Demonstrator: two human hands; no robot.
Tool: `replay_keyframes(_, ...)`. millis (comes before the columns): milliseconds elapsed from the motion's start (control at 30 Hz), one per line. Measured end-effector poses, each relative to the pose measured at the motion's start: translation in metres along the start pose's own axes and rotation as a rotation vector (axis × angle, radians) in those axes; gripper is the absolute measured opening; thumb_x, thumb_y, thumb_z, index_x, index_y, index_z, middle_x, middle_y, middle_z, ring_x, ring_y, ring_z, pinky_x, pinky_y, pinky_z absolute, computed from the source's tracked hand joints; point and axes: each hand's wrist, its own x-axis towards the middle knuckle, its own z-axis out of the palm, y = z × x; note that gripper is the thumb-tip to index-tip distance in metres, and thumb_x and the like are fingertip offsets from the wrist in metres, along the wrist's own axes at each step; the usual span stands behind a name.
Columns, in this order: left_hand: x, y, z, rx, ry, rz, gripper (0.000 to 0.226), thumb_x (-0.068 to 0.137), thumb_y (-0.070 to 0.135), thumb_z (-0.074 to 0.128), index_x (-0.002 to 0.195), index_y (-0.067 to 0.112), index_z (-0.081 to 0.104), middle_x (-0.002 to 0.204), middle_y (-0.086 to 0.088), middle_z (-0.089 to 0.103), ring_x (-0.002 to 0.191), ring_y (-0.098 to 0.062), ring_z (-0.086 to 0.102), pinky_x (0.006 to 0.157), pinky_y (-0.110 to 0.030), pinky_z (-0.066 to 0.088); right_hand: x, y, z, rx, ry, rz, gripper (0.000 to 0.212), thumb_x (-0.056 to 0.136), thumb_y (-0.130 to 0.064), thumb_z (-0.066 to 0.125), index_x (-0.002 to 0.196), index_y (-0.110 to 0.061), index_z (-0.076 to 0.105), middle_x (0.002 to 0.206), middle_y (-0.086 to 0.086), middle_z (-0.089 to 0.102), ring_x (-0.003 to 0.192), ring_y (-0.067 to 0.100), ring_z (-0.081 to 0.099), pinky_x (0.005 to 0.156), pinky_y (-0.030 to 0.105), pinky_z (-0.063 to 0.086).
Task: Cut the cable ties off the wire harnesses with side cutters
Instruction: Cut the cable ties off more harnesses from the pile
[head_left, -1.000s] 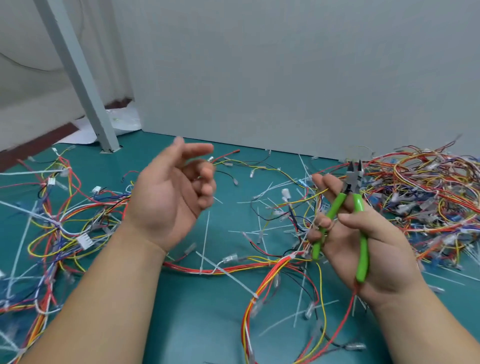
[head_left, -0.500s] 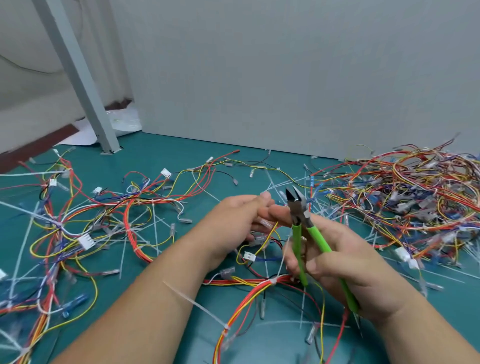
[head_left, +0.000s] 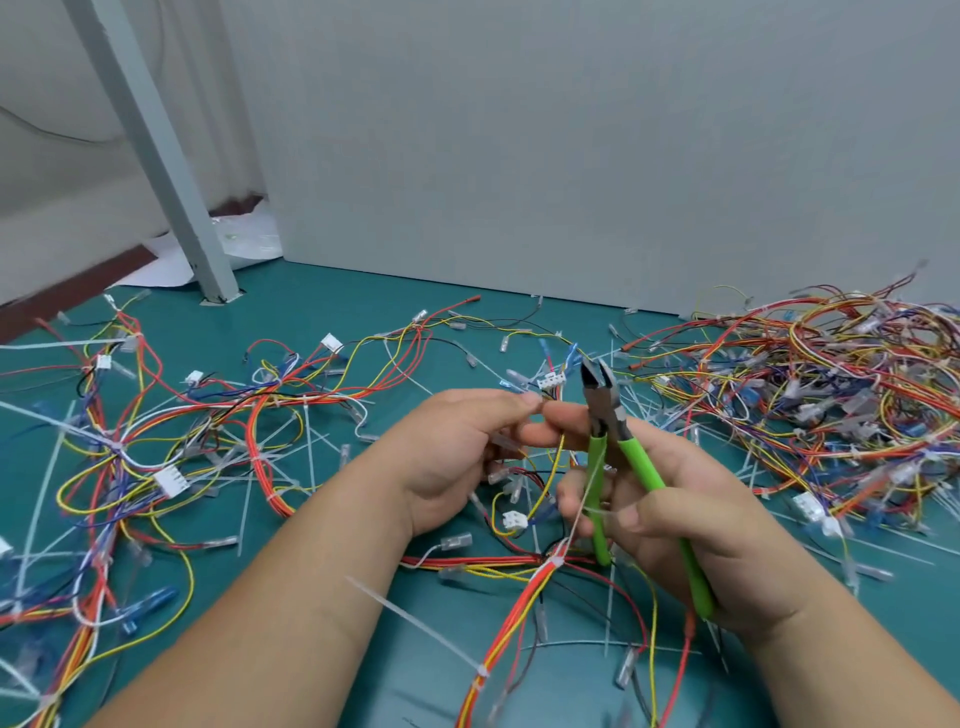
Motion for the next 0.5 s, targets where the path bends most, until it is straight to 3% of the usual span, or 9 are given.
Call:
replay_keyframes(67,0.001,0.001,0.000,-0.015,0.039,0.001,0.042,0.099,0.025,0.059,0.120,-0.011,0.064,0.090,-0.018,0.052,0.086,-0.028,0.049,0.080,-0.037,0.035,0.000,0.001,-0.003,0.058,0.041,-0.011,0.073,0.064,0.003,0.053,0.135,-0.011,0.065,0.132,0.021,0.064,0.088,0.029,0.057,0.074,0.037,0.044)
replay_keyframes(167,0.004,0.001,0.001,-0.077,0.115,0.004,0.032,0.099,0.030,0.058,0.111,0.003,0.069,0.070,-0.002,0.052,0.060,-0.016,0.045,0.061,-0.029,0.036,0.000,0.001,-0.005,0.110,0.104,-0.027,0.067,0.069,0.003,0.047,0.132,-0.007,0.065,0.115,0.024,0.066,0.086,0.029,0.059,0.073,0.040,0.045)
replay_keyframes(233,0.006,0.000,0.001,-0.079,0.180,0.034,0.026,0.098,0.027,0.062,0.111,0.006,0.068,0.065,0.003,0.050,0.054,-0.012,0.042,0.051,-0.023,0.035,0.001,0.000,-0.005,0.144,0.147,-0.058,0.066,0.069,0.000,0.049,0.133,-0.005,0.064,0.105,0.022,0.064,0.085,0.029,0.058,0.072,0.042,0.042)
replay_keyframes(333,0.010,0.002,-0.002,-0.117,0.238,-0.009,0.028,0.097,0.028,0.057,0.097,0.007,0.076,0.068,0.003,0.054,0.053,-0.013,0.044,0.054,-0.028,0.029,0.002,-0.002,-0.004,0.185,0.237,-0.097,0.075,0.065,-0.005,0.051,0.139,-0.008,0.056,0.090,0.014,0.054,0.080,0.026,0.053,0.069,0.041,0.038)
replay_keyframes(433,0.011,0.006,-0.005,-0.180,0.209,-0.046,0.047,0.100,0.041,0.041,0.102,0.008,0.075,0.067,0.003,0.057,0.054,-0.013,0.046,0.056,-0.029,0.025,0.001,-0.003,-0.003,0.162,0.282,-0.102,0.079,0.063,-0.006,0.045,0.142,-0.013,0.050,0.087,0.008,0.048,0.081,0.023,0.048,0.071,0.039,0.035)
replay_keyframes(500,0.012,0.004,-0.005,-0.139,0.267,-0.013,0.043,0.100,0.047,0.050,0.099,0.012,0.075,0.066,0.006,0.054,0.053,-0.010,0.043,0.052,-0.026,0.027,0.000,-0.004,-0.003,0.131,0.309,-0.097,0.079,0.062,-0.006,0.043,0.140,-0.015,0.050,0.089,0.008,0.050,0.086,0.024,0.051,0.073,0.039,0.036)
